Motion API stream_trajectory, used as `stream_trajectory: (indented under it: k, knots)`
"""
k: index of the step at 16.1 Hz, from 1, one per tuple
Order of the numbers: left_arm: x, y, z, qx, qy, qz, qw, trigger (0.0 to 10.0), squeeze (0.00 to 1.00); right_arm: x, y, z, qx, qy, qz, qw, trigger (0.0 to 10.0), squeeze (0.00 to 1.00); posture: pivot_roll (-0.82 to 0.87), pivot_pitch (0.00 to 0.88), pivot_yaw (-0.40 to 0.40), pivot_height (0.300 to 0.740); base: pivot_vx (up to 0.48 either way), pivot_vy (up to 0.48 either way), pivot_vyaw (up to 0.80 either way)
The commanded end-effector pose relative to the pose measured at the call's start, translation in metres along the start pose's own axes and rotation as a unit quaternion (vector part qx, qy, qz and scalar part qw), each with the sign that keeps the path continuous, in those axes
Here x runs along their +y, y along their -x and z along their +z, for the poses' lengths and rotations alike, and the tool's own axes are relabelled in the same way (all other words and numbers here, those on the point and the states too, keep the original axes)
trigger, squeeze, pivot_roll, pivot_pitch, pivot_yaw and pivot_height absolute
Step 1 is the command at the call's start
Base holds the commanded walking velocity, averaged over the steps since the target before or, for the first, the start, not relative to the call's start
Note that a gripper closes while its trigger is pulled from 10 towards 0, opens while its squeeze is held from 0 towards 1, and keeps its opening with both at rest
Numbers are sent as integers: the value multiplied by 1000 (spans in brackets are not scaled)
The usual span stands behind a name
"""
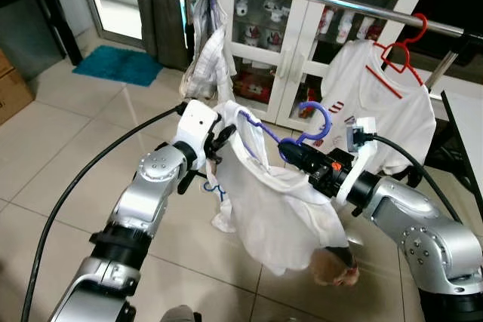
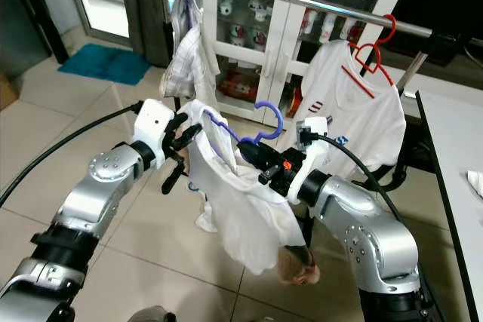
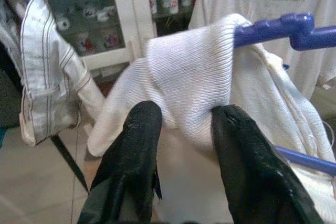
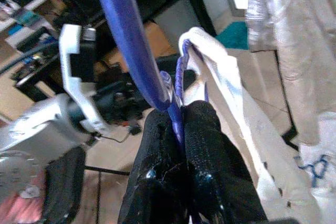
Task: Hang hanger
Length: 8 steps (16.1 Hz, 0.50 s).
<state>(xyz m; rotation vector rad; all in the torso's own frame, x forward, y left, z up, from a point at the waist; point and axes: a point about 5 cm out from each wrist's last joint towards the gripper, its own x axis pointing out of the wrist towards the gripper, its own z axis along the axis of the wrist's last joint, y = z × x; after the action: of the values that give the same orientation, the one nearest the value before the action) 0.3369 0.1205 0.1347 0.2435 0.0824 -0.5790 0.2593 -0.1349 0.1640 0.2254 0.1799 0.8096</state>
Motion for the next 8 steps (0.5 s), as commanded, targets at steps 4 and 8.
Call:
stream_trajectory:
  k: [4,8]
  knots:
    - [-4,-5,-4,5,-7,-20,1000,0,0,11,0,14,-32,13,41,999,0,0,11,0,-85,740,0,0,0]
    - [-5,-6,-10,8,-6,-30,999,0,0,14,0,14,-34,7,51,998,0,0,10,0,-87,740,0,0,0]
